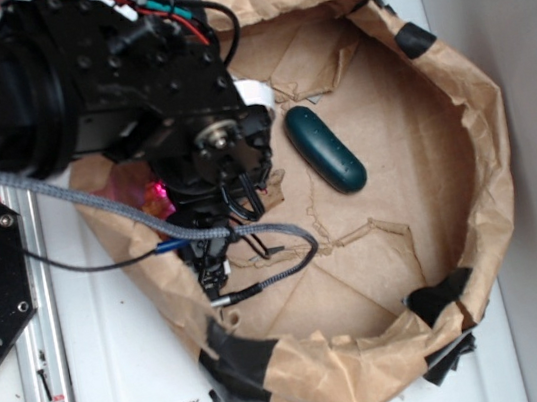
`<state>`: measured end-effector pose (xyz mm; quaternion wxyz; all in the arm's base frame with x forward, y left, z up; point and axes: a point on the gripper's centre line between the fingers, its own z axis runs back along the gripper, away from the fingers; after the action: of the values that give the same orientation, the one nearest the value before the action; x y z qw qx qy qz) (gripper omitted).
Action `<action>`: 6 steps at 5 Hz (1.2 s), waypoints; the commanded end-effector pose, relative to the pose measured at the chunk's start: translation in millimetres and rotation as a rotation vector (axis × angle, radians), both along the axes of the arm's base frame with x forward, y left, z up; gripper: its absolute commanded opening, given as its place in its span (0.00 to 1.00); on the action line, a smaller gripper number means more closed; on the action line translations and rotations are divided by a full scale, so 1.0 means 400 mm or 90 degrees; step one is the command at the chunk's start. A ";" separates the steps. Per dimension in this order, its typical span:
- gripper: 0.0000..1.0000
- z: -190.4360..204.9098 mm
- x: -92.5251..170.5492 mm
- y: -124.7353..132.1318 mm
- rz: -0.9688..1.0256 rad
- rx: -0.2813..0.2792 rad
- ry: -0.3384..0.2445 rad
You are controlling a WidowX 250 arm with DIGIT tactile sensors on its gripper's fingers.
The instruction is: Grab the wood chip.
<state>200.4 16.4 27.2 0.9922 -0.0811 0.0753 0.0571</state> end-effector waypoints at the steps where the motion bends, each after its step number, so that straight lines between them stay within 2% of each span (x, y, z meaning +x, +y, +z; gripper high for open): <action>1: 1.00 -0.014 0.102 0.035 0.001 0.015 -0.032; 2: 0.00 -0.025 0.127 0.032 -0.005 0.040 -0.024; 3: 0.00 -0.019 0.116 0.019 -0.015 0.039 -0.020; 4: 0.00 0.002 0.112 0.010 -0.024 0.034 -0.027; 5: 0.00 0.057 0.119 0.013 -0.026 0.046 -0.042; 6: 0.00 0.183 0.156 0.018 -0.007 0.048 -0.121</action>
<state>257.5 22.7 85.2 0.9972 -0.0511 0.0138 0.0528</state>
